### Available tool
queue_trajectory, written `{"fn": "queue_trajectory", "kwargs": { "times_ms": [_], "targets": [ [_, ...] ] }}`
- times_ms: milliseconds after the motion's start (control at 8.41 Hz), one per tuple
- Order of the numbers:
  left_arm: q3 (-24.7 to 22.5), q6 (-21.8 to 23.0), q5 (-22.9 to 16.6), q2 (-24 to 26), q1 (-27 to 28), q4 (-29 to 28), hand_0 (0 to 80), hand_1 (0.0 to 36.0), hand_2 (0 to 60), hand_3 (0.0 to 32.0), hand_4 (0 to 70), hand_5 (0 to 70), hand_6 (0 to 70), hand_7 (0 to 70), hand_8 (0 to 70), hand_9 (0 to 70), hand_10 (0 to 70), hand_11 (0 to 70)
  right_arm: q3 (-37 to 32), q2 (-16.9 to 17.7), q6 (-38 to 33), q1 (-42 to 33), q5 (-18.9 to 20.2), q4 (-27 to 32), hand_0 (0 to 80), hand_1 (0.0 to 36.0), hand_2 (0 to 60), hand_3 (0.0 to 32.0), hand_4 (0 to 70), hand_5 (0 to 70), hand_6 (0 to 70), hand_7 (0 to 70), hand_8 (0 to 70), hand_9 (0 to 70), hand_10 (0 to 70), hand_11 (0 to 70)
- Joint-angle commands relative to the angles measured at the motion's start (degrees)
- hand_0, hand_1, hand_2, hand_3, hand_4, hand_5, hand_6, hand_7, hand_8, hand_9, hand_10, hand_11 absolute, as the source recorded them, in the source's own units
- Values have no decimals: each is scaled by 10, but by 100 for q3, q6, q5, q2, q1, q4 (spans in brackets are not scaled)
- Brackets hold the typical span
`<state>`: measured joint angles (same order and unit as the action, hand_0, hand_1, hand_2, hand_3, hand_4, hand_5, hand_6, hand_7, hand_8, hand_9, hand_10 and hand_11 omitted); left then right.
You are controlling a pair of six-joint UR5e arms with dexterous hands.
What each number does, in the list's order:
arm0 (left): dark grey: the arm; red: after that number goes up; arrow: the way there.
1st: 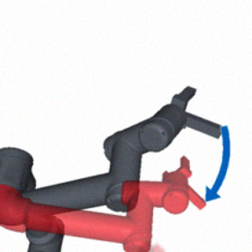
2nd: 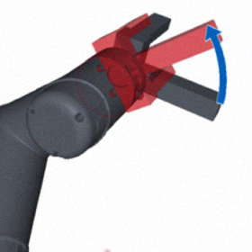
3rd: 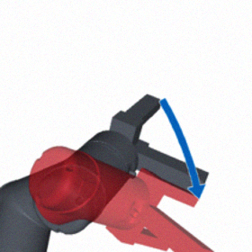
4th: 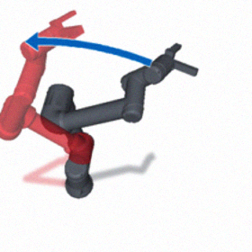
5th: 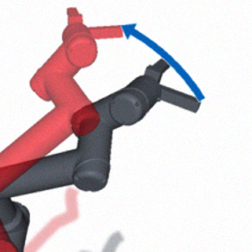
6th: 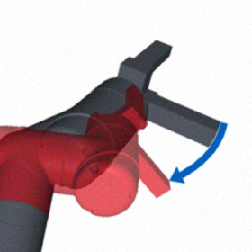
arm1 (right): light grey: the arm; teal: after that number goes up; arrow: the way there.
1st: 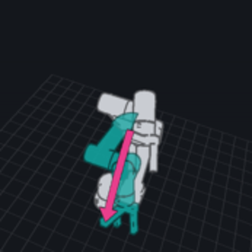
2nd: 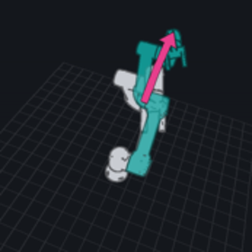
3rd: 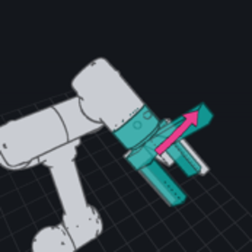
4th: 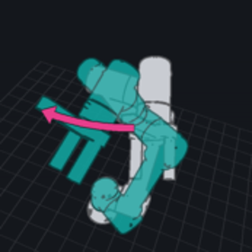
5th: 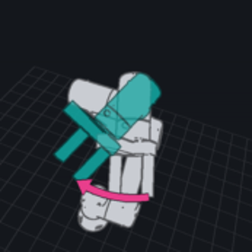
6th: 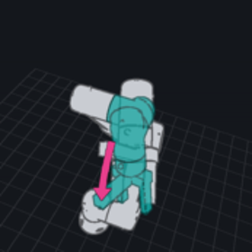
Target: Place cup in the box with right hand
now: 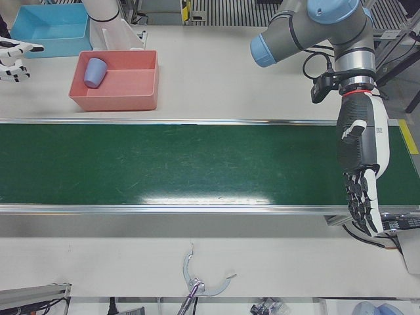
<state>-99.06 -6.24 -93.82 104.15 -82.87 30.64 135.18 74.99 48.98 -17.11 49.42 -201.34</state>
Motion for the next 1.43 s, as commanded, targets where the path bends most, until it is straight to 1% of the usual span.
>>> {"fn": "queue_trajectory", "kwargs": {
  "times_ms": [0,119,238,357,476,594,713,832,951,1070,1189,1308],
  "targets": [
    [1,0,4,0,7,-6,0,0,0,0,0,0,0,0,0,0,0,0,536,577,-458,-1212,59,-11,800,360,600,0,269,253,373,700,560,700,592,700],
    [1,0,-5,0,-1,-6,0,0,0,0,0,0,0,0,0,0,0,0,423,839,-860,-1433,7,-11,800,360,600,0,261,253,372,700,562,700,584,700],
    [1,0,4,0,7,-6,0,0,0,0,0,0,0,0,0,0,0,0,74,1007,-1343,-1731,6,-2,800,360,600,0,267,249,366,700,560,700,551,700],
    [1,0,-5,0,7,-6,0,0,0,0,0,0,0,0,0,0,0,0,-495,1018,-2061,-2012,32,7,800,360,600,0,284,244,359,700,551,700,526,700],
    [1,0,4,0,-1,-6,0,0,0,0,0,0,0,0,0,0,0,0,-901,1018,-2608,-2337,67,15,800,360,600,0,314,235,339,700,532,700,476,700],
    [1,0,4,0,-1,-6,0,0,0,0,0,0,0,0,0,0,0,0,-1045,1131,-2700,-2741,94,42,800,360,600,0,289,229,318,700,518,681,421,621],
    [1,0,-5,0,7,3,0,0,0,0,0,0,0,0,0,0,0,0,-1220,1176,-2718,-3040,111,68,800,360,600,0,271,223,299,700,493,642,370,553],
    [1,0,4,0,-1,-6,0,0,0,0,0,0,0,0,0,0,0,0,-1457,1167,-2849,-3296,338,68,800,360,600,0,274,220,292,700,481,622,351,529],
    [1,0,4,0,-1,-6,0,0,0,0,0,0,0,0,0,0,0,0,-1807,1159,-3111,-3542,375,77,800,360,600,0,310,217,292,700,477,618,345,520],
    [1,0,-5,0,7,3,0,0,0,0,0,0,0,0,0,0,0,0,-2054,1167,-3210,-3866,393,94,800,360,600,0,316,214,290,700,471,608,327,497],
    [1,0,4,0,-1,3,0,0,0,0,0,0,0,0,0,0,0,0,-2231,1167,-3202,-4157,515,121,800,360,600,0,294,213,284,700,464,597,307,472],
    [1,0,4,0,-1,-6,0,0,0,0,0,0,0,0,0,0,0,0,-2433,1150,-3202,-4386,551,251,800,360,600,0,293,213,282,700,462,595,304,468]
  ]
}}
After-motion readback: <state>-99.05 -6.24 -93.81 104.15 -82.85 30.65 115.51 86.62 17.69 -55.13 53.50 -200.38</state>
